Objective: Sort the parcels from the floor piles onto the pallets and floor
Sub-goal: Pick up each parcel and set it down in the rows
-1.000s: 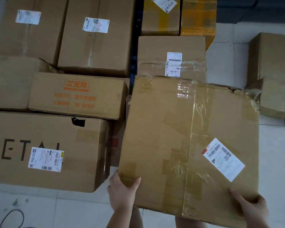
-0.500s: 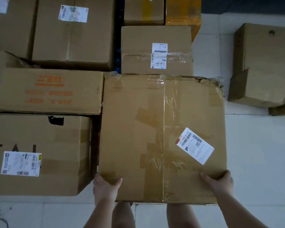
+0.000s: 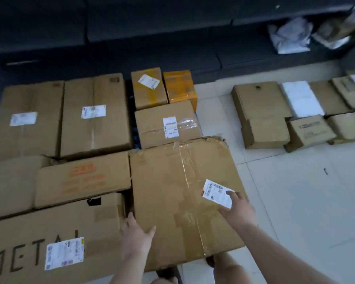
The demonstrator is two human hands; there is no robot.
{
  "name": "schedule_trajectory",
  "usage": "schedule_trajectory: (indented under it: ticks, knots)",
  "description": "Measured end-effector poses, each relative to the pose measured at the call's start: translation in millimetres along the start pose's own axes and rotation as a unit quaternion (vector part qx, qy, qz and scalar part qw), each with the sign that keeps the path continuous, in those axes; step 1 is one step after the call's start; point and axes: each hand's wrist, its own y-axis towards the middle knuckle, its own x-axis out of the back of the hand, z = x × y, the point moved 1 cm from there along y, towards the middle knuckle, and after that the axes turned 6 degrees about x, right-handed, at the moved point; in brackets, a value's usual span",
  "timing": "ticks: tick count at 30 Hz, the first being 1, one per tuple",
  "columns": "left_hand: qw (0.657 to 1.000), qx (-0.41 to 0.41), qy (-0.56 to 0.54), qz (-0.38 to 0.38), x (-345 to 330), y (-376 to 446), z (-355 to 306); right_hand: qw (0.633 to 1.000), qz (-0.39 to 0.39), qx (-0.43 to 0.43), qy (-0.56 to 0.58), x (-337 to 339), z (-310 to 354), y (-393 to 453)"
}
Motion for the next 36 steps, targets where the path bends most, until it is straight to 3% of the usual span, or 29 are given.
schedule_trajectory:
  ticks: [6,13,23,27,36]
  knots:
    - [0.97,-0.193,0.118,-0.087,76,-88,-37,0.994,-0.043,0.066,-0.074,68,24,-85]
    - [0.928,-0.328,0.141,-0.109,74,-200,-95,0.989,-0.069,0.069,-0.115,120,-47,-156]
    - [0.88,-0.425,0.194,-0.088,-57,-349,-218,0.975,-0.117,0.03,-0.185,234,-243,-204]
    - [0.845,-0.471,0.242,-0.081,-114,-408,-265,0.972,-0.12,-0.011,-0.201,272,-324,-216]
    - [0.815,-0.511,0.259,-0.088,-172,-469,-399,0.972,-0.131,-0.054,-0.188,344,-432,-168]
